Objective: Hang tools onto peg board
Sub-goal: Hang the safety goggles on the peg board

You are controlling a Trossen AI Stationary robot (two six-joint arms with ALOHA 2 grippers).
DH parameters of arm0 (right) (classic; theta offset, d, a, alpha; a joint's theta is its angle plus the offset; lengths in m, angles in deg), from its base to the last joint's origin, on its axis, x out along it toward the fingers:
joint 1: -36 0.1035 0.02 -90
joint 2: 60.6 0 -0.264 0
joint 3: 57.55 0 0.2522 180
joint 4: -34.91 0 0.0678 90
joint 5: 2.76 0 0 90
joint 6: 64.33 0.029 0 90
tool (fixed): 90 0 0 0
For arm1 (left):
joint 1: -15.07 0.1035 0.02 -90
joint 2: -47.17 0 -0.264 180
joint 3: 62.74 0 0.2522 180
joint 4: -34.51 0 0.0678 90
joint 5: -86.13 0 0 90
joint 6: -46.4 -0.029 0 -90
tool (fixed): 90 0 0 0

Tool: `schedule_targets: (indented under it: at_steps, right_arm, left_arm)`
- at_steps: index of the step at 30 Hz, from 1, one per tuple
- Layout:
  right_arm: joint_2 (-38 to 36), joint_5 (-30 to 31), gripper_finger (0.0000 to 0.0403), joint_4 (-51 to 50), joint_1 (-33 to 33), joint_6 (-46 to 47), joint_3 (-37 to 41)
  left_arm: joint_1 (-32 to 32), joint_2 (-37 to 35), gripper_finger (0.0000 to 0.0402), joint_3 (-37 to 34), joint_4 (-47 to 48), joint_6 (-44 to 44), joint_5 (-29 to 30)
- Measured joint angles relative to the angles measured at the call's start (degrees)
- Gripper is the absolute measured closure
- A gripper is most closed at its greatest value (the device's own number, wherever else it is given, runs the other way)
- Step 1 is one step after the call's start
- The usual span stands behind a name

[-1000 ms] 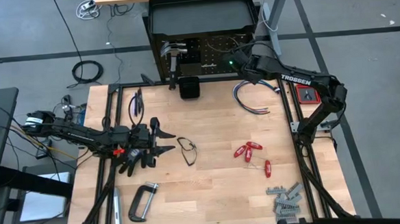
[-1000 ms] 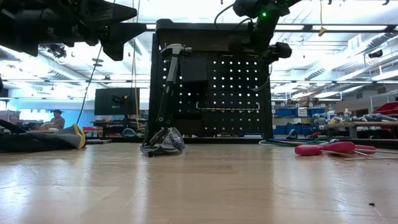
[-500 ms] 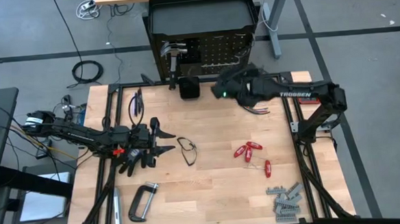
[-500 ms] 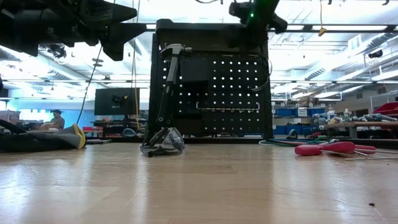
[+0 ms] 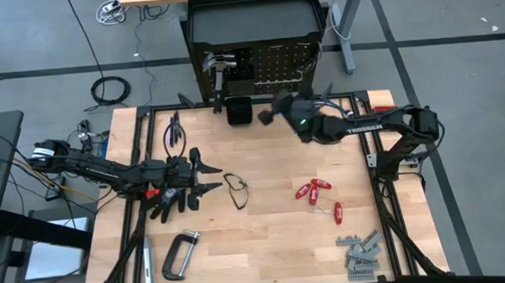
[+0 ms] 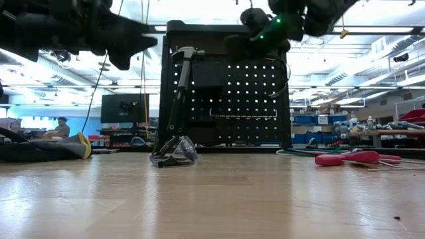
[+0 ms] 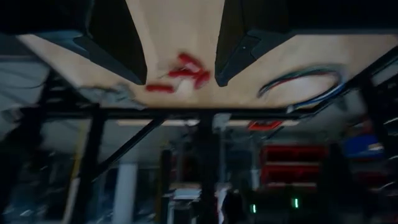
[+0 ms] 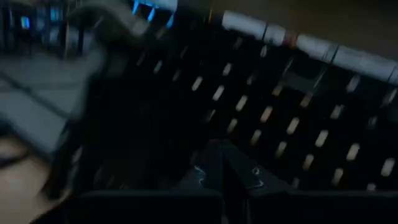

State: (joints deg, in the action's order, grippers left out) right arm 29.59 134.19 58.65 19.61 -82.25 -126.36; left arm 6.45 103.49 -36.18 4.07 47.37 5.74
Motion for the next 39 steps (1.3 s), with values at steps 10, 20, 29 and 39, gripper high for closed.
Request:
schedule_targets:
  at_steps: [10, 20, 29, 39]
  right_arm:
    - [0.1, -4.7, 0.0394, 5.4, -7.5, -22.6, 0.4]
    - [5.9, 7.0, 0.0397, 19.5, -4.7, -51.6, 0.4]
    - [14.8, 5.7, 0.0397, 35.8, -10.7, -60.8, -4.7]
    - [15.6, 6.8, 0.0397, 35.2, -14.2, -58.2, -10.2]
  left_arm:
    - [0.1, 4.3, 0.0204, 0.0, -5.6, -7.7, 11.3]
    - [5.8, 9.6, 0.0204, 0.2, -13.7, -9.9, 13.0]
    - [9.0, 14.4, 0.0204, 3.7, -16.1, -12.4, 11.1]
    - [9.1, 17.4, 0.0204, 4.7, -16.4, -12.8, 11.1]
